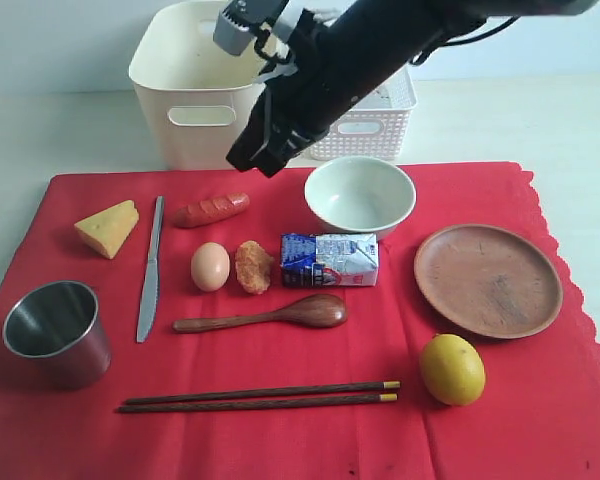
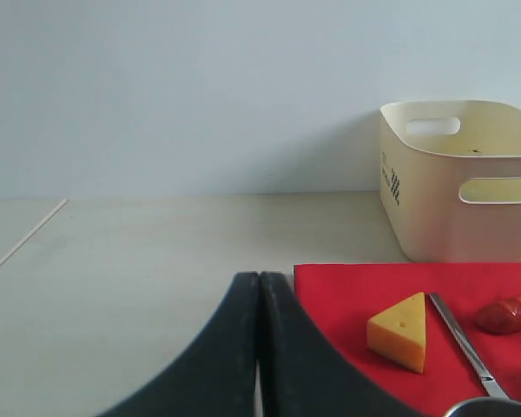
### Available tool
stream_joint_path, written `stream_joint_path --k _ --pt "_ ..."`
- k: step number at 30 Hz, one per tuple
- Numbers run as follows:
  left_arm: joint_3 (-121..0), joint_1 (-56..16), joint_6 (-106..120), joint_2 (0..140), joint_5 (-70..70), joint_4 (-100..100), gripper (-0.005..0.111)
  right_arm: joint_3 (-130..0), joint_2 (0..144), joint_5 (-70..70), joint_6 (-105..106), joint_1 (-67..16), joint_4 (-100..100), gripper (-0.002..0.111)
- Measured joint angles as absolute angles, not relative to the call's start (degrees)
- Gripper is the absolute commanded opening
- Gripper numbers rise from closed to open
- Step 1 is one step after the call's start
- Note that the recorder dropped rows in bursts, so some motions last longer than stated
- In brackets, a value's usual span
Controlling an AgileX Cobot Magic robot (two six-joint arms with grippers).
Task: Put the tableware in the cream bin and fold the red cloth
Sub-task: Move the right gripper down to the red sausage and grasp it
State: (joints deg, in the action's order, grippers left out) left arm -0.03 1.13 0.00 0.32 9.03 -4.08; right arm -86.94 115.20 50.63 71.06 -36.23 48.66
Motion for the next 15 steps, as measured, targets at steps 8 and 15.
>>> stream_joint_path --k 8,15 --pt "0.0 1.1 0.0 0.3 9.0 -4.1 0.000 -88.9 123.8 31.6 74.7 -40.8 53.9 0.051" --pt "0.0 1.1 0.0 0.3 9.0 -4.1 0.000 -95.7 129.4 33.1 70.4 -43.2 47.1 0.068"
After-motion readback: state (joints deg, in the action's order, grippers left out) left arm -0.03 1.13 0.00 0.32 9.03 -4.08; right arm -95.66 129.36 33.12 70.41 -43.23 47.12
